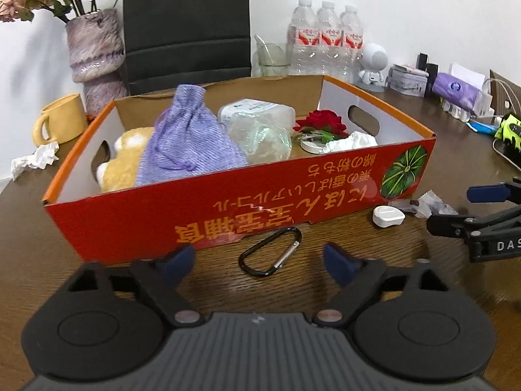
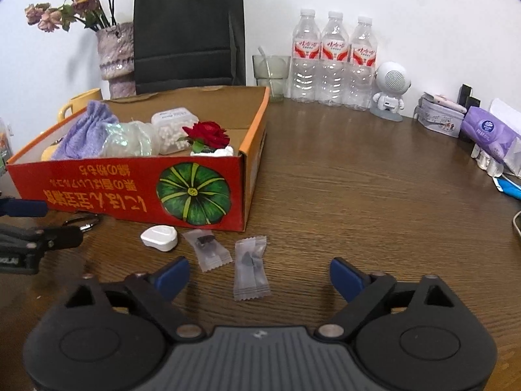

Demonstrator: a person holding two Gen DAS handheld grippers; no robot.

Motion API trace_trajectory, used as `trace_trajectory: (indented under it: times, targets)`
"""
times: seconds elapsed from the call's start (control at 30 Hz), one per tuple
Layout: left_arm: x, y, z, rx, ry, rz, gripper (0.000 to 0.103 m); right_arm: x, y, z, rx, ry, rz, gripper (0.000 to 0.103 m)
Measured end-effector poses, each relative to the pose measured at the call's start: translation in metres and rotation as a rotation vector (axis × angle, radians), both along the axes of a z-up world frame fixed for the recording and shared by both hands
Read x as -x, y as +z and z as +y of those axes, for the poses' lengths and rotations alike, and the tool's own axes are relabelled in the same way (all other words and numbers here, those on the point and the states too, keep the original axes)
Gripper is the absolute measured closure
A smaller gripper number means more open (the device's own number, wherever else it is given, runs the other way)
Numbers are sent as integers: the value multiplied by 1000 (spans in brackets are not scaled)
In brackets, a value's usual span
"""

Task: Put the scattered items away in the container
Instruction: 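Grasp the black carabiner with the left gripper while the right grasps a clear packet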

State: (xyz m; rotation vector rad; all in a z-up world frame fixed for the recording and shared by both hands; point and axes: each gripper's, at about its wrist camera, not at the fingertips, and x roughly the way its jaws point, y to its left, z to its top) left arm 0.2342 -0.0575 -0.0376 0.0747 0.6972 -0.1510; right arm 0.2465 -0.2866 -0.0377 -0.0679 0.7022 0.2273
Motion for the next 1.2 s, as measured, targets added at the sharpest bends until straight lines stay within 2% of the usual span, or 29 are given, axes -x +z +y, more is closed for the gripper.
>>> trace_trajectory:
  times: [0.1,0.13,0.17,0.2,0.23,0.27,0.67,1.2]
  targets:
    - [-3,-5,-3,2,-11,0,41,0,-2,1,-4,12,-1,26]
    - [-3,-6,-4,0,-20,-7,49,1,-2,1,-9,19,-6,39]
    - [-2,-5,-5,1,-31,-12,57,3,-1,1,-11,26,-16,57]
    - [-1,-4,-6,-3,-39,-14,68,4,0,1,-16,31,-21,67]
    - [0,-4,-8,-9,-45,-16,70,5,0,0,-20,35,-25,84]
    - [2,-4,-8,-15,-50,-21,71,7,1,0,-29,39,-26,87]
    - [15,-4,-7,11,-64,-41,73,19,4,-4,-80,43,-65,96]
    - [41,11,1,33,-85,-100,75,37,15,-11,-140,-7,-118,96]
